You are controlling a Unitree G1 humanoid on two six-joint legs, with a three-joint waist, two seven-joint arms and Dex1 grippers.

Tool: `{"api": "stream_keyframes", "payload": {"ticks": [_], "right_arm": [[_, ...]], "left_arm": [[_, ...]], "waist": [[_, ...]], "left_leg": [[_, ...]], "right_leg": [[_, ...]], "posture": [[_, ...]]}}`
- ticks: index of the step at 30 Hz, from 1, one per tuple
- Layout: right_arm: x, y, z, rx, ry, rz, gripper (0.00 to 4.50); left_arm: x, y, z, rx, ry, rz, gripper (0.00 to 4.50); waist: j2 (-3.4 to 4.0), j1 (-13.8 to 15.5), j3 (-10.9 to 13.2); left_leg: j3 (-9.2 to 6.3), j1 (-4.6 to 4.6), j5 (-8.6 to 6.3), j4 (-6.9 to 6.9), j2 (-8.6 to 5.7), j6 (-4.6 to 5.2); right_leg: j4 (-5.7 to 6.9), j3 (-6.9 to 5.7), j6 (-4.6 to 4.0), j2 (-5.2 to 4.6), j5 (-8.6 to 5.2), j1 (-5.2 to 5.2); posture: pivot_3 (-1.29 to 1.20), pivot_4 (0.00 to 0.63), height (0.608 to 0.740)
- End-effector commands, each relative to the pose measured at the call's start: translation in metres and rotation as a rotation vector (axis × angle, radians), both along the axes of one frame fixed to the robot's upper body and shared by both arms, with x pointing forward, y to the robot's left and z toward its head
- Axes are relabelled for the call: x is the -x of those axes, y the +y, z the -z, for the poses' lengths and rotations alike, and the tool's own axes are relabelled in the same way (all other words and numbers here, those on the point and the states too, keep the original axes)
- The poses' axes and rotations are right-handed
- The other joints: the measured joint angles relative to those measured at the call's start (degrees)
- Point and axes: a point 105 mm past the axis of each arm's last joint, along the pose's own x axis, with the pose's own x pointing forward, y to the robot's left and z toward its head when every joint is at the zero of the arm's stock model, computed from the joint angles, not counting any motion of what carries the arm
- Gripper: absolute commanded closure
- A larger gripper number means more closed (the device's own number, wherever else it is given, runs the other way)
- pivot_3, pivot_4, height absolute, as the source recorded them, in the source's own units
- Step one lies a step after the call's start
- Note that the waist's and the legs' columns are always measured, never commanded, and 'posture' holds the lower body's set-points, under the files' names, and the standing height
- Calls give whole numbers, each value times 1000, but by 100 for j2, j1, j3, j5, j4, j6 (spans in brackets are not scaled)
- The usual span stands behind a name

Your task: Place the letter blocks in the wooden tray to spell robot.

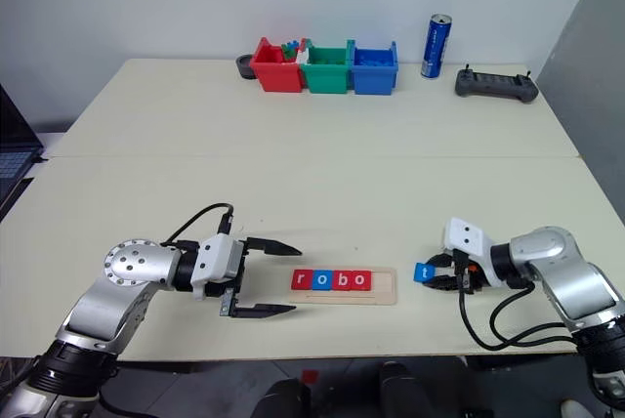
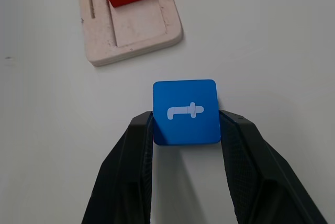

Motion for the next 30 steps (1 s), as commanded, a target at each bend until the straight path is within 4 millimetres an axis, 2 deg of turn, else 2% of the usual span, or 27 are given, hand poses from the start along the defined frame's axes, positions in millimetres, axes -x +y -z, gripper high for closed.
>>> {"api": "stream_keyframes", "payload": {"ticks": [1,9,20,30], "right_arm": [[7,12,-19,10,-61,-32,3053],[10,45,-15,25,-82,-24,3053],[11,63,-12,37,-86,-58,3053],[13,71,-9,44,-80,-77,3053]], "left_arm": [[-1,1,-9,2,-43,4,0],[-5,4,-3,-3,-44,-1,0],[0,8,2,-2,-53,-6,0],[0,0,-5,7,-62,-1,0]], "waist": [[0,0,0],[0,-2,0],[0,1,0],[0,3,0]], "left_leg": [[0,0,0,0,0,0],[-2,1,0,0,1,0],[-4,-2,0,-1,0,0],[-4,-3,0,0,0,0]], "right_leg": [[0,0,0,0,0,0],[0,-1,0,1,0,0],[-1,-4,0,0,0,-1],[-1,-4,0,-1,0,-1]], "posture": [[0,150,740],[0,150,740],[0,150,740],[0,150,740]]}}
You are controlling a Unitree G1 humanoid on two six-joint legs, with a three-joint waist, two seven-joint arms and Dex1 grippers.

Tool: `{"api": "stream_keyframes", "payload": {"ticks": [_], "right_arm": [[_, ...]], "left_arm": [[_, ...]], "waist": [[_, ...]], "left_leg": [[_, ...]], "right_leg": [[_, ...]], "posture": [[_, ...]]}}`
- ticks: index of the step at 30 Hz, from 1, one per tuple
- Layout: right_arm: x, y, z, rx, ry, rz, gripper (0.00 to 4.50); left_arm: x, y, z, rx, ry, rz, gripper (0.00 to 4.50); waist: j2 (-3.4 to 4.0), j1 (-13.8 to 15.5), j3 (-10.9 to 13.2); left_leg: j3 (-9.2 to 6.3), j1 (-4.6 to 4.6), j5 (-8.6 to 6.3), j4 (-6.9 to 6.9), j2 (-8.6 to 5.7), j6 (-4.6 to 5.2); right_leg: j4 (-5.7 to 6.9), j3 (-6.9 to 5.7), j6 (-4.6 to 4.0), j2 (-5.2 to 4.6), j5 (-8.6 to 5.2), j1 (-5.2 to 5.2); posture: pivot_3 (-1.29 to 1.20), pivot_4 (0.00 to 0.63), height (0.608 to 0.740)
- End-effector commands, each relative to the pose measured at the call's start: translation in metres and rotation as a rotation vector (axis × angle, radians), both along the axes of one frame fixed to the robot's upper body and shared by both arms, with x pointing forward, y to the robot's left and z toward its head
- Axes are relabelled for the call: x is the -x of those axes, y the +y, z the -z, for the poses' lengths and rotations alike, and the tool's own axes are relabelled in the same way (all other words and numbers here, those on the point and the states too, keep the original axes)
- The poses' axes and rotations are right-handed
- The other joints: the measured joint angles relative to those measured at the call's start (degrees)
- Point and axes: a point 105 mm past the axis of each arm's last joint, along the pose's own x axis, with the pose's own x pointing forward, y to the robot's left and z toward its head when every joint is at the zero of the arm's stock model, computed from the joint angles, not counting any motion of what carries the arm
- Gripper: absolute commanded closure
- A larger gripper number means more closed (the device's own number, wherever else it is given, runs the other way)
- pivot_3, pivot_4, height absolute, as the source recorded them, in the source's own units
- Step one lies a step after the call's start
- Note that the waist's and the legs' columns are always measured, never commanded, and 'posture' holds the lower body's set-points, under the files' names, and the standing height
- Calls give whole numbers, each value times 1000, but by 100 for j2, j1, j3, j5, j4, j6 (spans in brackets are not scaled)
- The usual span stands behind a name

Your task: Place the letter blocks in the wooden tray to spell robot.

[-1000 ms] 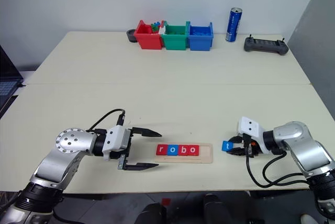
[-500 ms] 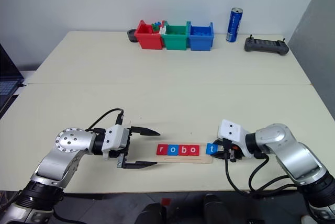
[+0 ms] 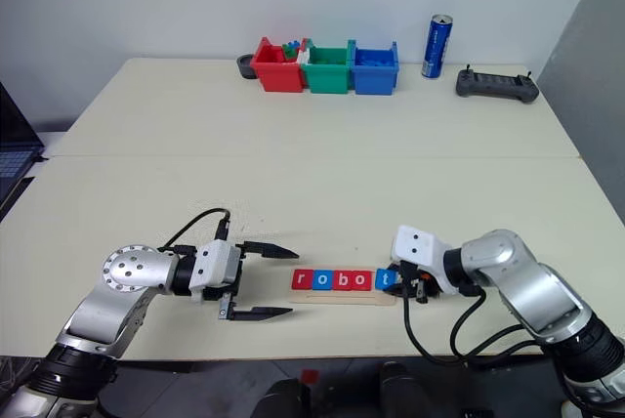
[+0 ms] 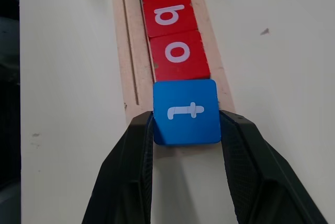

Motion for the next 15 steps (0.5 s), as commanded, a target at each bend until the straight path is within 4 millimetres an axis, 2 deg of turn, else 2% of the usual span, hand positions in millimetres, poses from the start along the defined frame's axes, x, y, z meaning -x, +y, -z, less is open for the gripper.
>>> {"api": "stream_keyframes", "payload": {"ticks": [1,15], "right_arm": [[-1,5,-10,3,-50,-26,3053],[-2,7,-10,14,-58,-37,3053]], "left_arm": [[0,-6,-13,12,-45,18,0],[-2,-8,-11,18,-41,15,0]], "waist": [[0,0,0],[0,0,0]], "left_leg": [[0,0,0,0,0,0],[0,0,0,0,0,0]], "right_leg": [[0,0,0,0,0,0],[0,0,0,0,0,0]], "posture": [[0,150,740],[0,150,740]]}}
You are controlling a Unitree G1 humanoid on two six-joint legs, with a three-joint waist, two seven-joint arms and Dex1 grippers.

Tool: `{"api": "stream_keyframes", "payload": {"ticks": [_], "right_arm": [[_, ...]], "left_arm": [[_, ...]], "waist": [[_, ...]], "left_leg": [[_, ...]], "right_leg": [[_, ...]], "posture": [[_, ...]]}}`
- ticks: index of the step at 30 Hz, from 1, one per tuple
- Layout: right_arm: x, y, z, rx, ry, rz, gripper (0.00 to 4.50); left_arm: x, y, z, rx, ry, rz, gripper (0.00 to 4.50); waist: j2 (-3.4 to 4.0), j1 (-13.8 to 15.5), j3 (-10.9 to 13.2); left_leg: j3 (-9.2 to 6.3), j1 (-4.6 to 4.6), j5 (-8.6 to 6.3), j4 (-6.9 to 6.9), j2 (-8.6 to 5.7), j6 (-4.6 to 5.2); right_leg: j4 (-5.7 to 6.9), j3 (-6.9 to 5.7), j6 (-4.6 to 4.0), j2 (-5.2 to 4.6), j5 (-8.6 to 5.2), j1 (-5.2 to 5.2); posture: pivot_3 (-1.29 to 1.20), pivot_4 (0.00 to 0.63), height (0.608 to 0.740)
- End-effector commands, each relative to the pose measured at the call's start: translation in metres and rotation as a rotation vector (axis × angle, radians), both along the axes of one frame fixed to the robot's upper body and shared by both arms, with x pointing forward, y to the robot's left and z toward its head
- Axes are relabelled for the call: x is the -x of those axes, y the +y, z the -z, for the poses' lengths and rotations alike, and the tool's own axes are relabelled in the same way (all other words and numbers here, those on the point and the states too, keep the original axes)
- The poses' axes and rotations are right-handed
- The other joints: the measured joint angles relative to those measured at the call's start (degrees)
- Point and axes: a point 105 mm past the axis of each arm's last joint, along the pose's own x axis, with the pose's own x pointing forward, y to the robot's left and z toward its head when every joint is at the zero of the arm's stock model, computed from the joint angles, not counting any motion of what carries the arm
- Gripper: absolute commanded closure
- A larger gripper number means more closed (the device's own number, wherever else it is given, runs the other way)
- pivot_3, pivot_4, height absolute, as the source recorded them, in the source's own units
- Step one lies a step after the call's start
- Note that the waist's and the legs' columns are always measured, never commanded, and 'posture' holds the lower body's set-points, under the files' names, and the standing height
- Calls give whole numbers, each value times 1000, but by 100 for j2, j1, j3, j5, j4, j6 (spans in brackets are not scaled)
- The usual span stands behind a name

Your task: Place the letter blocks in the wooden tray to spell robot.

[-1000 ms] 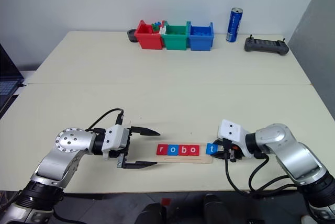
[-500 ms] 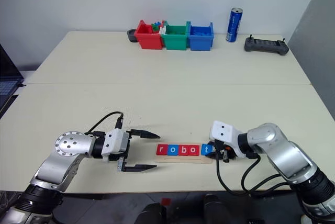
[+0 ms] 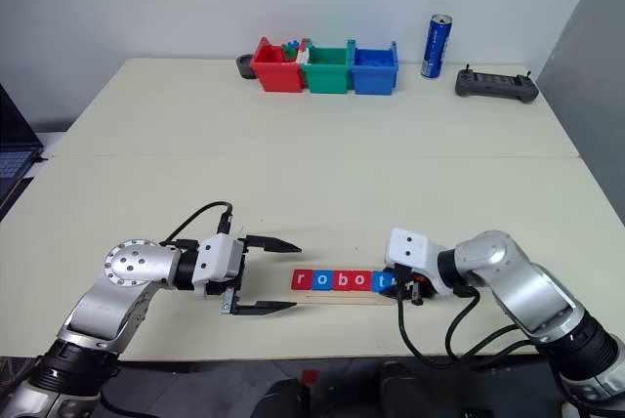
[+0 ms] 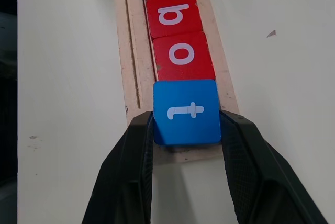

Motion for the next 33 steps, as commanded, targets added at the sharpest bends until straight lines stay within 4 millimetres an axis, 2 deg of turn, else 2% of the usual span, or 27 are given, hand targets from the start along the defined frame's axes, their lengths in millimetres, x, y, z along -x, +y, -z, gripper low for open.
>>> {"api": "stream_keyframes", "payload": {"ticks": [1,2,6,10,12,13,15,19,26,33], "right_arm": [[0,5,-10,-6,-42,-29,2703],[0,5,-11,-9,-43,-29,2295],[-5,9,-19,-38,-70,-18,1475],[-6,9,-37,-82,-102,2,55],[-4,5,-41,-79,-107,7,21],[-3,1,-40,-68,-113,16,117],[2,-7,-36,-41,-110,25,670],[9,-17,-25,19,-108,27,2096],[11,-11,-21,26,-94,17,4472],[12,-7,-13,48,-67,5,4472]], "left_arm": [[1,-4,-5,14,-26,12,0],[1,-5,-5,15,-26,12,0],[3,-6,-7,17,-27,15,0],[4,-6,-8,17,-26,11,0],[4,-4,-8,15,-25,9,0],[4,-4,-7,15,-24,7,0],[4,-3,-6,14,-21,4,0],[2,-1,-4,11,-18,1,0],[0,2,1,9,-17,4,0],[2,4,3,9,-20,3,0]], "waist": [[0,0,0],[0,0,0],[0,-1,0],[0,0,0],[0,2,0],[0,3,0],[0,6,0],[0,11,0],[0,-9,0],[0,3,0]], "left_leg": [[0,0,0,0,0,0],[0,0,0,0,0,0],[0,0,0,0,0,0],[-1,0,0,0,0,0],[-1,-1,0,0,0,0],[-1,-1,0,0,0,0],[-2,-2,0,-1,0,0],[-1,-2,0,-1,0,0],[1,3,0,0,2,0],[1,0,0,0,1,0]], "right_leg": [[0,0,0,0,0,0],[0,0,0,0,0,0],[0,0,0,0,0,0],[0,0,0,0,0,0],[0,-1,0,0,0,0],[-1,0,0,-1,0,0],[-1,-2,0,-1,0,0],[-1,-1,0,-1,0,0],[1,1,1,2,-1,0],[-1,0,1,0,0,0]], "posture": [[0,150,740],[0,150,740],[0,150,740],[0,150,740],[0,150,740],[0,150,740],[0,150,740],[0,150,740],[0,150,740],[0,150,740]]}}
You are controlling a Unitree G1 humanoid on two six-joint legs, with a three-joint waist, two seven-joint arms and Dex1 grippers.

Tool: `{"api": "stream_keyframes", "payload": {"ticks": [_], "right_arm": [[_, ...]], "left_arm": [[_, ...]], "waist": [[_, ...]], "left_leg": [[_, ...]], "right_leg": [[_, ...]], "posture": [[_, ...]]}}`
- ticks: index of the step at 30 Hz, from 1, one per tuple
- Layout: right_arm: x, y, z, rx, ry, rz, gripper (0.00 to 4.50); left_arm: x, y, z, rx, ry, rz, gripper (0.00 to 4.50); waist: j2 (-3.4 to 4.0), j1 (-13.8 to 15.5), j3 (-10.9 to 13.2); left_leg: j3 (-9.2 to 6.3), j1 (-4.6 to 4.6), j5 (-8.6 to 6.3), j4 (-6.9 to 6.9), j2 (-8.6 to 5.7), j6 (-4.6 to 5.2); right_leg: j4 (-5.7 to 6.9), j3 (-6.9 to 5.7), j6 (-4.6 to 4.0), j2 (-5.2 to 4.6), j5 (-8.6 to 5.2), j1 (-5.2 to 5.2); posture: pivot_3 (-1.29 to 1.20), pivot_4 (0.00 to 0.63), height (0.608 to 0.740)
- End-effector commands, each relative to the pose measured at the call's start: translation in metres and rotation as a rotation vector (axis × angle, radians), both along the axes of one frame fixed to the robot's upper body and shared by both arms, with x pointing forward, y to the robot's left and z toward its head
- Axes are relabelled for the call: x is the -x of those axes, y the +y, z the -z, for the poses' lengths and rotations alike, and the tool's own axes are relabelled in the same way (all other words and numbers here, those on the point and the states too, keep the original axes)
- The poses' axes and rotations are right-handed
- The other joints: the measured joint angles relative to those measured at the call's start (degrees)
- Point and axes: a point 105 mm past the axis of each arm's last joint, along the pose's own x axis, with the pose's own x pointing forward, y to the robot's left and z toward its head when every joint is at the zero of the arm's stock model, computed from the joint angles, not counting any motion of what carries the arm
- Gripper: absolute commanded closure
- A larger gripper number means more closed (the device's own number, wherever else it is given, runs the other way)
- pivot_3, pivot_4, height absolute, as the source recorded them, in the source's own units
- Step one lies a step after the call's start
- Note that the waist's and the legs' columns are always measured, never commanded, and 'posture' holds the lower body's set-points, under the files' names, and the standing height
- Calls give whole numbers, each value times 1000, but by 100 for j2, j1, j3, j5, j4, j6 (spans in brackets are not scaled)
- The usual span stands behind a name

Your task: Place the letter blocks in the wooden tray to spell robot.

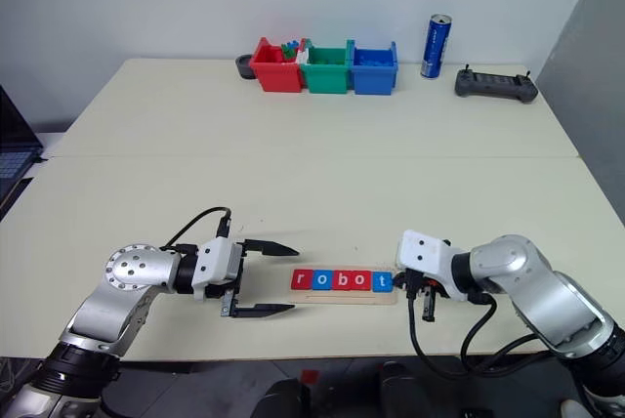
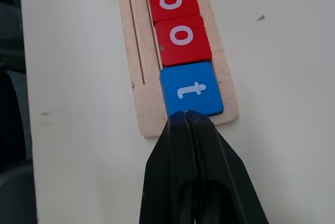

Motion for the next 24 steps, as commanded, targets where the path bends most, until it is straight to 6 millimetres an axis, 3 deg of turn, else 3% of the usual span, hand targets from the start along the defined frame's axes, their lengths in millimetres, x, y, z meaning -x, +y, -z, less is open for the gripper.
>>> {"api": "stream_keyframes", "payload": {"ticks": [1,14,20,24], "right_arm": [[1,7,-6,2,-32,-33,4472],[-2,16,-7,-14,-49,-53,4472],[1,6,-17,-9,-43,-46,4472],[5,-2,-14,36,-43,-53,4472]], "left_arm": [[2,-1,-6,5,-33,13,0],[5,-10,-16,11,-42,13,0],[2,-9,-16,9,-40,8,0],[2,-7,-14,9,-36,7,0]], "waist": [[0,-1,0],[0,-2,0],[0,0,0],[0,0,0]], "left_leg": [[0,0,0,0,0,0],[-1,0,0,0,0,0],[-1,0,0,0,0,0],[-1,0,0,-1,0,0]], "right_leg": [[0,0,0,0,0,0],[0,0,0,0,0,0],[0,0,0,0,0,0],[-1,-1,0,0,0,0]], "posture": [[0,150,740],[0,150,740],[0,150,740],[0,150,740]]}}
